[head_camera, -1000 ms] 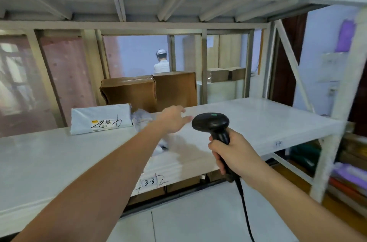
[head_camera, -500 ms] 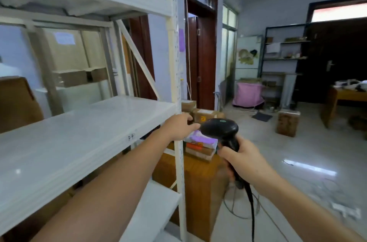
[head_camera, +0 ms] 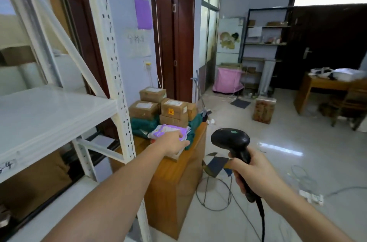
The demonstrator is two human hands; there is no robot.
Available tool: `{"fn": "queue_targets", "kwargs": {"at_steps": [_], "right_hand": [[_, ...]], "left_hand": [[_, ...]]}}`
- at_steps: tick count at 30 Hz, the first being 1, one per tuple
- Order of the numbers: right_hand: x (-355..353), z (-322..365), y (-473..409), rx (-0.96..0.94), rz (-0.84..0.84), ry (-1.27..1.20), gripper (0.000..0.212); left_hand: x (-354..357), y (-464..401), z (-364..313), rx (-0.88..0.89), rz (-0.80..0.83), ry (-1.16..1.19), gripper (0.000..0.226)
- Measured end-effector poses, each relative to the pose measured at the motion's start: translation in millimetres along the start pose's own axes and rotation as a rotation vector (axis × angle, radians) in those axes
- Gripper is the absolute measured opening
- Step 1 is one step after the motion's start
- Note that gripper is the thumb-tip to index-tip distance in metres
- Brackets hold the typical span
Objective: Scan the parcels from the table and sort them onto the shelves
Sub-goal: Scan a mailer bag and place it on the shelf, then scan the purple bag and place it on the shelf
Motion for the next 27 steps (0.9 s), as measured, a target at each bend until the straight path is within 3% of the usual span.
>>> {"fn": "queue_targets", "kwargs": {"at_steps": [13, 19, 23, 27], "right_hand": [[55, -66, -249, 0.072, 0.109, 0.078, 0.009], [77, -88, -341, 0.086, 0.195, 0.145, 0.008], [98, -101, -401, 0.085, 0.31, 0.162, 0.017], [116, -118, -461, 0.055, 0.451, 0.197, 0.017]], "left_hand": [[61, -231, 107, -0.153, 0.114, 0.042, 0.06], [107, -300, 163, -0.301, 0.173, 0.174, 0.046], [138, -336, 204, -0.511, 0.142, 0.366, 0.045], [162, -357, 238, -0.903, -0.046, 0.76, 0.086]]}}
Point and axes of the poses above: each hand's wrist, its own y-axis away from the middle knuckle, its own x-axis out of the palm, z = x × y, the point moved 10 cm from there along -y, towards the middle knuckle
